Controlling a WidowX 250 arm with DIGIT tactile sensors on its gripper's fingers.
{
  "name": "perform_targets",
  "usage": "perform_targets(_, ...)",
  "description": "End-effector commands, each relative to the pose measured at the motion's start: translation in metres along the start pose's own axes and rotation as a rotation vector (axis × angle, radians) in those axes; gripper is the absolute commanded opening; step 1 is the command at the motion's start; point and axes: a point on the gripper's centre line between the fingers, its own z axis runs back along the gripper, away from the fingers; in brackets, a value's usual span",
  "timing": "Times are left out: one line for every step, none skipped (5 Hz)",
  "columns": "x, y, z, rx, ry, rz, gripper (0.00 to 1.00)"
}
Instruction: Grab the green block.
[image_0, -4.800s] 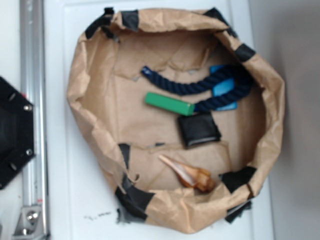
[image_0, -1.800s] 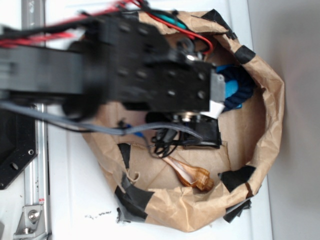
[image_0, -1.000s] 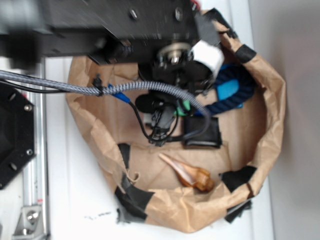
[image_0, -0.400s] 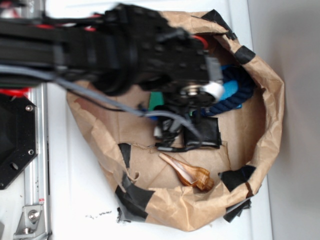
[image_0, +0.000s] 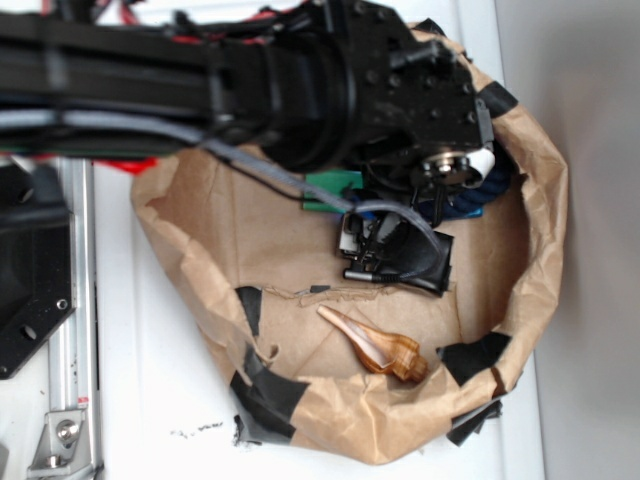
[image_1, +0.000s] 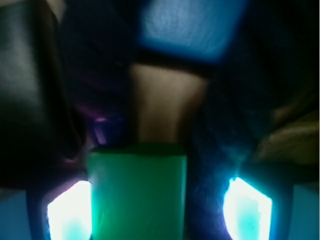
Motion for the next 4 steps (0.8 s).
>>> perform_targets(-0.019, -0.010, 0.046, 0.130, -0.133, 0.050, 0.00)
perform_targets(-0.026, -0.013, 0.079, 0.059, -0.186, 0.092, 0.00)
perform_targets(-0.030, -0.009, 0.117, 0.007, -0.185, 0.156, 0.00)
perform_targets(-0.033, 0.001, 0.134, -0.032, -0.178, 0.201, 0.00)
